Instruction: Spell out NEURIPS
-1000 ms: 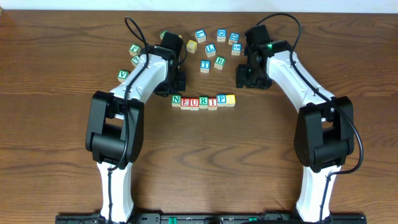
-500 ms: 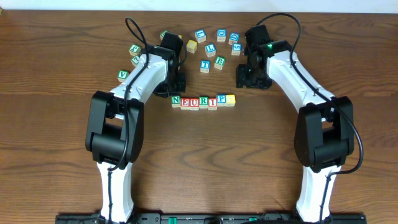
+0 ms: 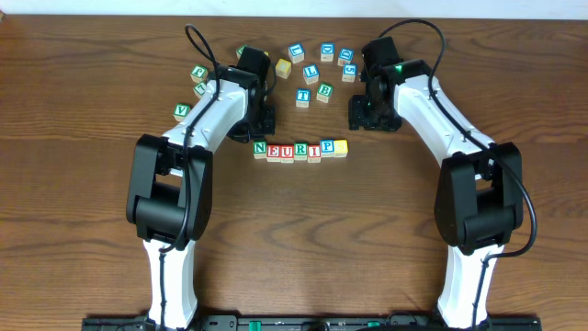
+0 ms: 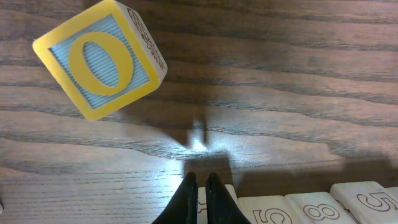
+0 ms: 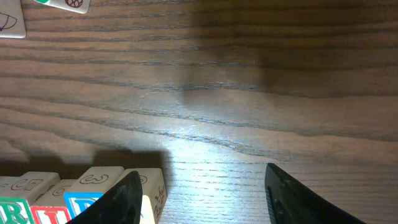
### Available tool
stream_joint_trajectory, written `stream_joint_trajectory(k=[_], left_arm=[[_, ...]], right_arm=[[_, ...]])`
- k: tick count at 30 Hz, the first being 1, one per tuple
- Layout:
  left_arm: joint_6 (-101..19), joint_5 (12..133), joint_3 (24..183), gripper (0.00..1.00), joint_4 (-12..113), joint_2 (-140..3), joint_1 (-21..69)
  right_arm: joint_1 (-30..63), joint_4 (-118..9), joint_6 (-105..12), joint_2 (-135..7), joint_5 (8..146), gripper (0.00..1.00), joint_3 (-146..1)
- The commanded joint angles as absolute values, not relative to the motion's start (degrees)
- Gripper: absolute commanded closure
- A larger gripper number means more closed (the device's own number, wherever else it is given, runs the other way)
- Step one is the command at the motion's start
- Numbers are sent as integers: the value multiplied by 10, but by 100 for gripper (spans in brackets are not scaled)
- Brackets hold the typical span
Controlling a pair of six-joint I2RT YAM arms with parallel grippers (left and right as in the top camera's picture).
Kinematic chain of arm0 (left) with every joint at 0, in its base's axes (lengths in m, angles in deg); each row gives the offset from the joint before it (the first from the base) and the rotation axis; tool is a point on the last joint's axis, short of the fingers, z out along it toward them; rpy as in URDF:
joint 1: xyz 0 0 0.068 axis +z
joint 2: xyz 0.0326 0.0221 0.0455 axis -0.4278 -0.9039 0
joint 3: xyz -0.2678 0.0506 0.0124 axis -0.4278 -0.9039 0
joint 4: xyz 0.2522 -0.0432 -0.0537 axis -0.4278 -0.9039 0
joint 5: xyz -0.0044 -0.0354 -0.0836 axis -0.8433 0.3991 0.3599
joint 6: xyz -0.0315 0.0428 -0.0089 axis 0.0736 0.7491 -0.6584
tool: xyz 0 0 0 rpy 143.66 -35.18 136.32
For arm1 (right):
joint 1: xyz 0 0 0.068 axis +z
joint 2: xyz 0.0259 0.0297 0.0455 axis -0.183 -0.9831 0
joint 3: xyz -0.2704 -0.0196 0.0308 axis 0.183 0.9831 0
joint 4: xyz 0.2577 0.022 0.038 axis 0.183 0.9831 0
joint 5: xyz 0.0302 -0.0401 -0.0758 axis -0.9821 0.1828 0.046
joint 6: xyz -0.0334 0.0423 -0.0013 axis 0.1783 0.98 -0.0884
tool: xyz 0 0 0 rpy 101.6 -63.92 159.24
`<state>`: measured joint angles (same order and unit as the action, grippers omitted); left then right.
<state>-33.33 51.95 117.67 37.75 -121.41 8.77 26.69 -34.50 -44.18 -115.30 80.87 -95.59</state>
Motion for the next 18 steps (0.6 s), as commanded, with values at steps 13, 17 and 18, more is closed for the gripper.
stream_joint_trajectory(k=[13,17,18], left_arm=[[-330,522,1173,93,374,-1221,68],[-330,522,1173,92,374,-1221,63],[-330,522,1173,93,374,-1221,63]], right_arm=[[268,-344,-440,-1155,816,41,-965],[268,-344,-440,-1155,816,41,-965],[268,-344,-440,-1155,816,41,-965]])
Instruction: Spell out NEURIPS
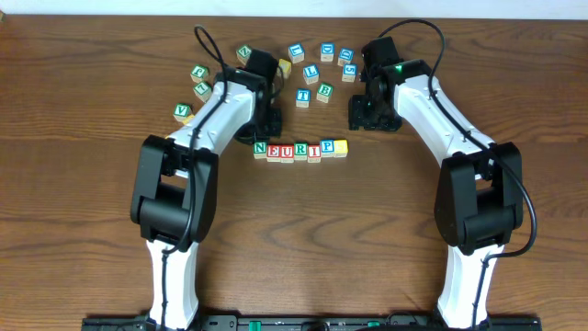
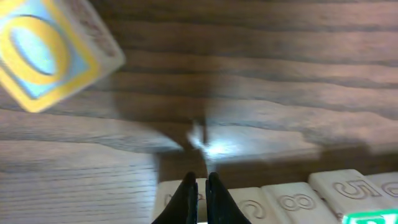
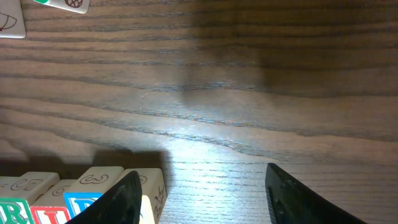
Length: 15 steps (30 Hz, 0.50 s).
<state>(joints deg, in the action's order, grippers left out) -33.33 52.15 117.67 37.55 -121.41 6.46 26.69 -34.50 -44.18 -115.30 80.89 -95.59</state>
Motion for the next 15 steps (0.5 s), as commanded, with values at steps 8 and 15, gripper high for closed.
stream_joint_trajectory(k=[8,15], left_arm=[[-330,516,1173,93,378,-1221,63],[-330,515,1173,93,379,-1221,64]], right_arm=[[268,-344,-440,-1155,816,41,-965],[268,-344,-440,-1155,816,41,-965]])
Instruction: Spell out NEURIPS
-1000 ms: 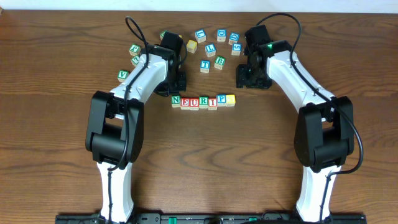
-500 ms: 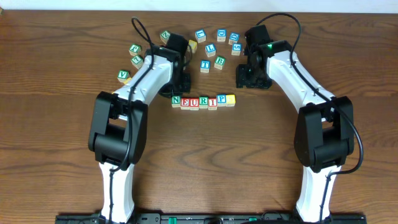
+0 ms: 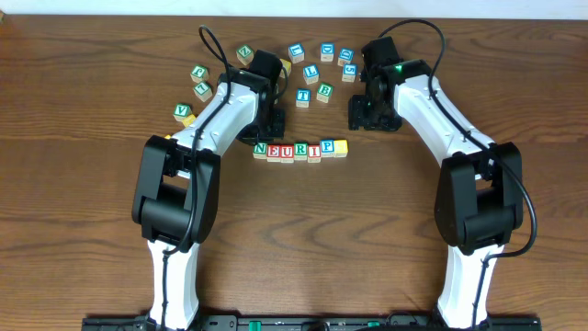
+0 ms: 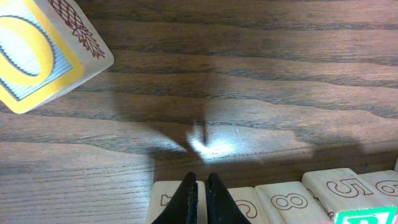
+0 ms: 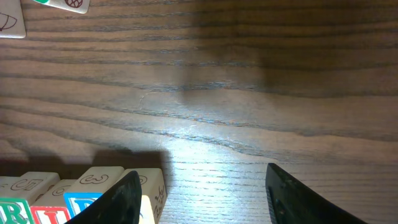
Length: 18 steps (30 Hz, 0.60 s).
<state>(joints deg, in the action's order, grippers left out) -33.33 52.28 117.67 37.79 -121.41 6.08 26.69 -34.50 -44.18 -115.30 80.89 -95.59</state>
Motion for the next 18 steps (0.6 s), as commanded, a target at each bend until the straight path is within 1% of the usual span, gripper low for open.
stream_joint_trajectory(k=[1,9,12,18], left_arm=[[-330,512,1173,93,379,-1221,65],[-331,493,1173,92,380,-1221,70],[-353,472,1173,93,381,-1221,69],[-356,470,1173,93,384,-1221,70]], right_arm=[[268,-344,-440,-1155,816,41,-965],[268,-344,-440,-1155,816,41,-965],[268,-344,-440,-1155,816,41,-965],[268,-344,-440,-1155,816,41,-965]])
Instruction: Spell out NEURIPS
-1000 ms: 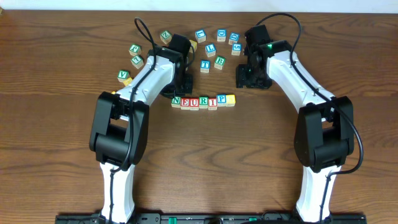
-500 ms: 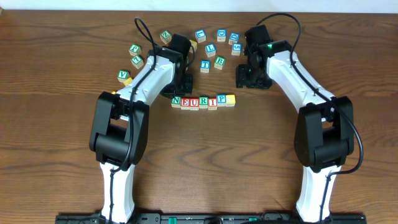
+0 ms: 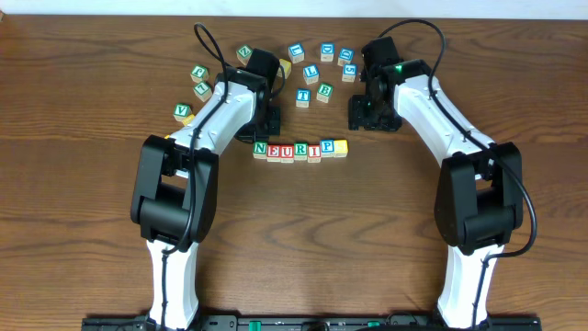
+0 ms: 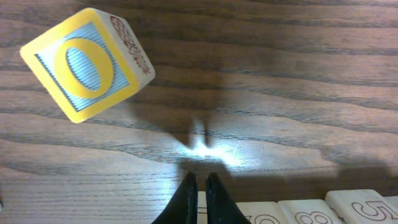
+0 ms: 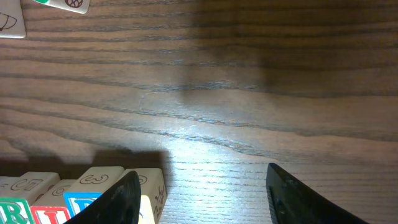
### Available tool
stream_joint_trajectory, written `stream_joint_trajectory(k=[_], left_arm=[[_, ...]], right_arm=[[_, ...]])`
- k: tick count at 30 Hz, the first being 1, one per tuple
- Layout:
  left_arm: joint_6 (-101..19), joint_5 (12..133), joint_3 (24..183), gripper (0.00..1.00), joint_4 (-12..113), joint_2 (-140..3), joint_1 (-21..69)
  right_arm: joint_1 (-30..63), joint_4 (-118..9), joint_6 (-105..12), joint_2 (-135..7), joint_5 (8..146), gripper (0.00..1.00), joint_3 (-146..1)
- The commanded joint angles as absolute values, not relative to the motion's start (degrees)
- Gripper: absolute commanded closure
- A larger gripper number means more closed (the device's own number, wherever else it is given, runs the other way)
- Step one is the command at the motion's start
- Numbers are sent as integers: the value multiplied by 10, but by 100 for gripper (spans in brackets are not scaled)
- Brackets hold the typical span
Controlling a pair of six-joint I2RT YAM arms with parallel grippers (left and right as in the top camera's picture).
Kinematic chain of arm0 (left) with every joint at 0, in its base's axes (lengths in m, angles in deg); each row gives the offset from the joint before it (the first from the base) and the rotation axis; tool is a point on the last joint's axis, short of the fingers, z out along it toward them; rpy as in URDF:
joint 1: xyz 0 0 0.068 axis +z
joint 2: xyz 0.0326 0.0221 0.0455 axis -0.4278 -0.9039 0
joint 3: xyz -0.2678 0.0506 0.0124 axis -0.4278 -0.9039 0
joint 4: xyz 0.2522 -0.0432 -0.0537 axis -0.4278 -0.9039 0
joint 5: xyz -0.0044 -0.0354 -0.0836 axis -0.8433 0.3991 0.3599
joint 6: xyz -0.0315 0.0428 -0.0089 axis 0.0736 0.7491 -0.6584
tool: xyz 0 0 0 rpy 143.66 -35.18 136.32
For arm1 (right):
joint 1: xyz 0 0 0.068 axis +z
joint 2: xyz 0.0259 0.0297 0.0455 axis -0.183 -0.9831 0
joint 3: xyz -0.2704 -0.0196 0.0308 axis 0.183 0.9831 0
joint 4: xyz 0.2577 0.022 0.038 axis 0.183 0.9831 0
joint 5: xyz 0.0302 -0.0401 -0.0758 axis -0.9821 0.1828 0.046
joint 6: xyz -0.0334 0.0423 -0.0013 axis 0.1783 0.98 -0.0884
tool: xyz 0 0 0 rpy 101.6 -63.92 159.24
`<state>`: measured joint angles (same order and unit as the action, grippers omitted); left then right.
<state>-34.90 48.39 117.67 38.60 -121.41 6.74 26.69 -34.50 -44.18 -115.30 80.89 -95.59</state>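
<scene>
A row of letter blocks (image 3: 296,148) reads N E U R I P, ending at the right in a yellow block (image 3: 341,146) whose letter I cannot read. My left gripper (image 3: 267,124) hangs just behind the row's left end; in the left wrist view it (image 4: 200,180) is shut on nothing, with the row's numbered faces (image 4: 298,211) below it. A yellow O block (image 4: 87,62) lies up to its left. My right gripper (image 5: 202,171) stands open and empty behind the row's right end (image 5: 146,186), also seen from overhead (image 3: 366,118).
Several loose letter blocks lie in an arc at the back: a V block (image 3: 182,112) on the left, a green pair (image 3: 198,74), blue ones (image 3: 327,51) and two nearer blocks (image 3: 312,94). Both arms reach in from the front edge.
My left gripper has shifted slightly: the O block sits further into its wrist view and less of the row shows below. It stays shut. The right arm and the row have not moved.
The left gripper hung shut behind the row's left end with the O block in view. At the two later moments the O block lay at the view's left edge and more of the row showed; now the view is much as at first. The right gripper stayed open and still.
</scene>
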Motion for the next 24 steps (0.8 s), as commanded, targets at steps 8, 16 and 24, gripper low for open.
stream_joint_trajectory(k=[8,16,24], left_arm=[[-356,471,1173,92,368,-1221,70],[-356,473,1173,93,356,-1221,70],[-356,477,1173,93,359,-1221,69]], right_arm=[[268,-344,-440,-1155,816,41,-965],[268,-344,-440,-1155,816,41,-965],[268,-344,-440,-1155,816,40,-965]])
